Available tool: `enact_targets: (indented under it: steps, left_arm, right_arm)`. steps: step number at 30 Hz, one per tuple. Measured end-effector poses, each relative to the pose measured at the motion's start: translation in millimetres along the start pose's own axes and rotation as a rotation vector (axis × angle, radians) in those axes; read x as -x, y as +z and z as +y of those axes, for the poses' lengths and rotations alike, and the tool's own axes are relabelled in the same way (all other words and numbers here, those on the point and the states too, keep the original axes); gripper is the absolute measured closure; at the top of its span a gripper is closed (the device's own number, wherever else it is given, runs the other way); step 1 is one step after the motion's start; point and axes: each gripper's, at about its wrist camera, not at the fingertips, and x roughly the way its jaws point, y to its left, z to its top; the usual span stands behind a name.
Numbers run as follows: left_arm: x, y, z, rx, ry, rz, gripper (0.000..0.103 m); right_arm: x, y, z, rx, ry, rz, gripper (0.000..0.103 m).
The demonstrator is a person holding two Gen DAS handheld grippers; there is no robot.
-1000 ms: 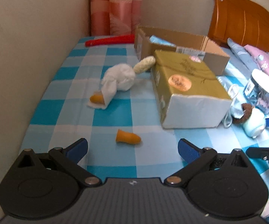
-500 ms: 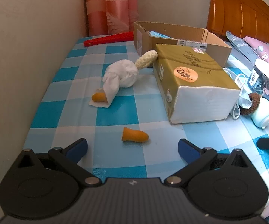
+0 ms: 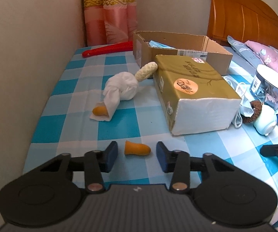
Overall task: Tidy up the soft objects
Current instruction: 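Grasp the light blue piggy toy with the right tool while the left holds the earplug, then carry the earplug into the box and open the left tool while the right carries the toy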
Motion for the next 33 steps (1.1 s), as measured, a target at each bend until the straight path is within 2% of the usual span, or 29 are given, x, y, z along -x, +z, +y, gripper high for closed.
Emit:
enact_targets:
  steps: [3,6,12,17,23,25,26,28,33]
  left_arm:
    - [0.1,0.5,-2.5,-0.012,0.003,0.001,0.073]
    - [0.8,-0.2,-5.9,-0.023,0.011,-0.005,0.075]
    - [1.1,-1.3,-6.1,-0.013,0.012,-0.006,0.076]
    - [1.1,-0.8,-6.4,-0.012,0.017,-0.005,0.076]
    - [1.2,0.0,-6.3,-0.002,0.019,-0.001,0.076]
    - [1.0,0.2,-5.9,0.0,0.017,0.0,0.076]
    - [1.0,0.4,-5.8,-0.001,0.017,0.002,0.076]
    - [1.2,0.9,-5.9,-0.004,0.017,0.007,0.077]
    - [3.8,1.5,-7.6,-0.012,0.01,0.019,0.077]
  right_arm:
    - [0.6,-0.7,-0.1,-0.001,-0.001,-0.003,0.0]
    - [0.4,-0.9,0.1,-0.002,-0.002,-0.004,0.0]
    - [-0.4,1.8,-0.5,0.004,0.006,0.011,0.0]
    - [-2.6,11.5,0.7,0.062,0.021,0.006,0.003]
    - [-7.9,22.6,6.1,0.103,-0.026,0.009,0.022]
    - [-7.9,24.4,6.1,0.092,-0.03,0.012,0.034]
    - [-6.8,24.9,5.6,0.083,-0.02,0.008,0.036]
    - [-4.7,24.8,5.1,0.072,-0.009,0.004,0.047]
    - [0.2,25.2,5.3,0.061,-0.022,0.014,0.049]
